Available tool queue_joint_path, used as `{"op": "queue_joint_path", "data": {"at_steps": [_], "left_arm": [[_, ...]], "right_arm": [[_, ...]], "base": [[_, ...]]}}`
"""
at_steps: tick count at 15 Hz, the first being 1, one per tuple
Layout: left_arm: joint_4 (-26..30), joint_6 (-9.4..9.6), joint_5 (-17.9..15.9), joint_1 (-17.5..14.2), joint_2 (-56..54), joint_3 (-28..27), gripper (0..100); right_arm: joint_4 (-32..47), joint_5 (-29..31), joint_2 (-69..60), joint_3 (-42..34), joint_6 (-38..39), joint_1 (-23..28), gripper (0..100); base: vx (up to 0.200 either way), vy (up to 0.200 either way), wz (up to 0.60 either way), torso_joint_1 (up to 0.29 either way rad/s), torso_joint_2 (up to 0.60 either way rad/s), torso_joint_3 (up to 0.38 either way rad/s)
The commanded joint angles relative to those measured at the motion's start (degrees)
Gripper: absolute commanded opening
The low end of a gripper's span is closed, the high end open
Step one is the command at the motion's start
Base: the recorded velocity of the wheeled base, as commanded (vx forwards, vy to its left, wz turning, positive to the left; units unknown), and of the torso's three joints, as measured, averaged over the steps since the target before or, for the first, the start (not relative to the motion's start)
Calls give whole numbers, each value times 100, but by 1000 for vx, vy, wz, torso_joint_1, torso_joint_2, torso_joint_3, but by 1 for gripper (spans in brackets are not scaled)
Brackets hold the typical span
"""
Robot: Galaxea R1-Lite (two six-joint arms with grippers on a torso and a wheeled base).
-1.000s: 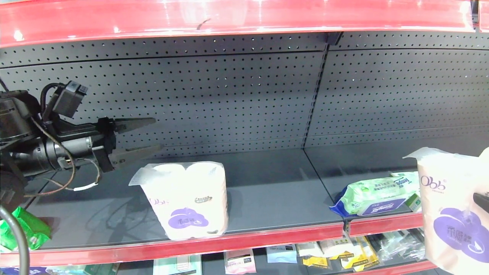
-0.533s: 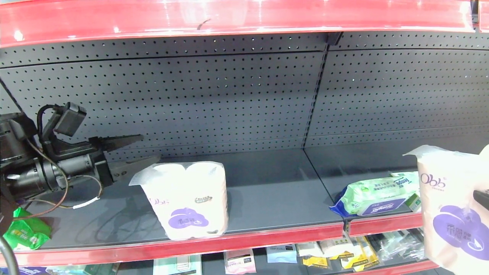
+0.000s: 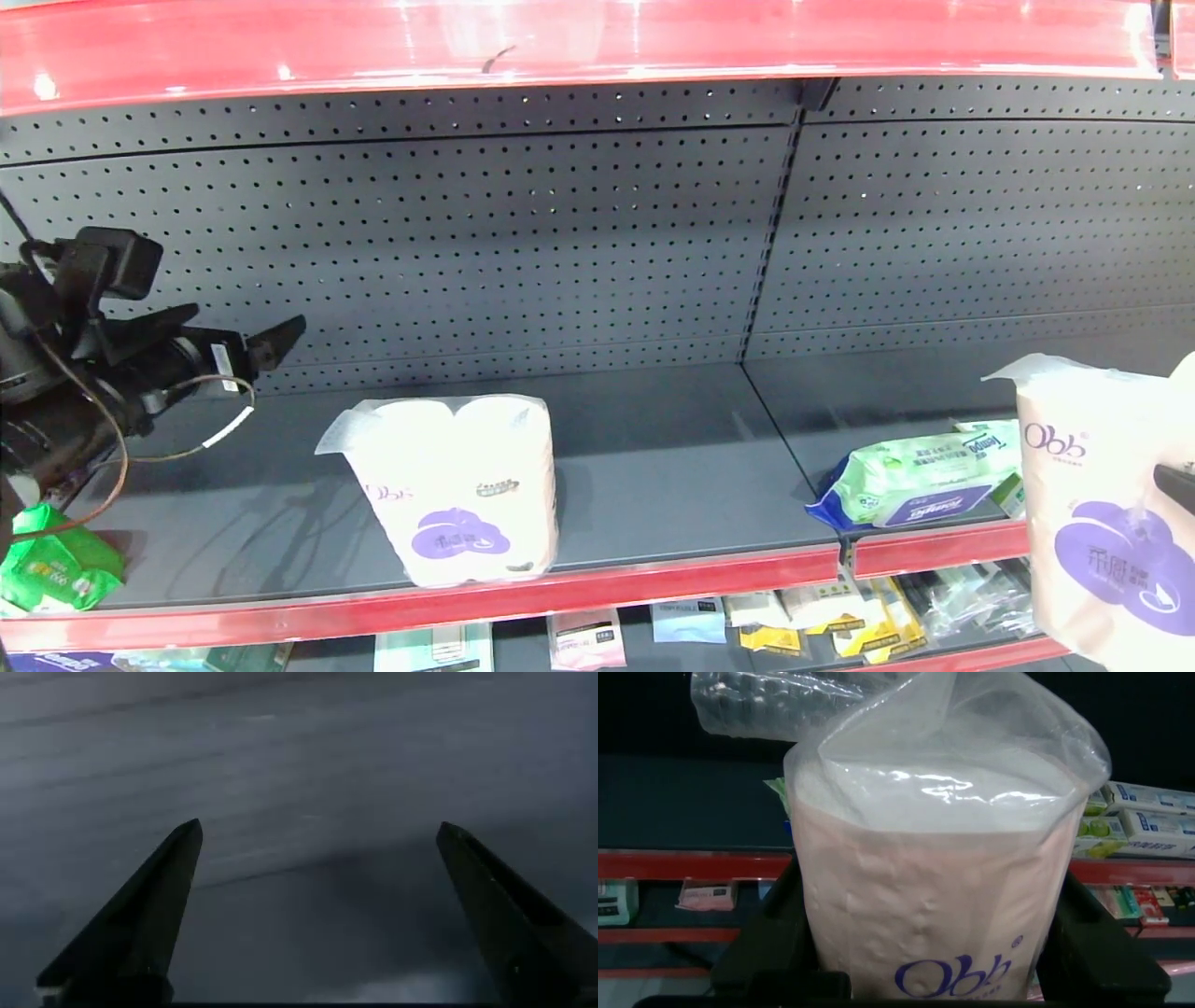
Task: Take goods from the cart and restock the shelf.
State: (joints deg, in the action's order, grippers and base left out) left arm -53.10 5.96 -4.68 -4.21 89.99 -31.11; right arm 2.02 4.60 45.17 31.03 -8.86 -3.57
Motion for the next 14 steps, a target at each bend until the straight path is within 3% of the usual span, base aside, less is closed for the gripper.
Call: {"op": "queue_joint_path", "data": {"at_steps": [1,3,5,6,9,12,14], "left_arm": [[169,-7,187,16,-922,624,100],[1127,45,-94,34,-2021,1098,100],[2322,239,-499,34,-3031,1195,100],[3588,327,-1052,34,-4024,1125,100],[5855,590,-1764,69,-5677,826,100],[7253,784,-1756,254,-6872,782,100],[7551,828,-1369,227,-7303,843,100]], "right_arm": [[0,-38,-8,18,-1,-12,0],[9,-73,1,114,-19,-12,0],[9,-117,71,132,-37,-30,0],[9,-328,98,149,-45,-38,0],[17,-873,89,141,-256,-38,0],[17,-934,212,132,-546,-30,0],[9,-1022,247,193,-538,-30,0]], "base": [[0,0,0,0,0,0],[0,0,0,0,0,0],[0,0,0,0,0,0],[0,0,0,0,0,0],[0,0,0,0,0,0],[0,0,0,0,0,0],[0,0,0,0,0,0]]}}
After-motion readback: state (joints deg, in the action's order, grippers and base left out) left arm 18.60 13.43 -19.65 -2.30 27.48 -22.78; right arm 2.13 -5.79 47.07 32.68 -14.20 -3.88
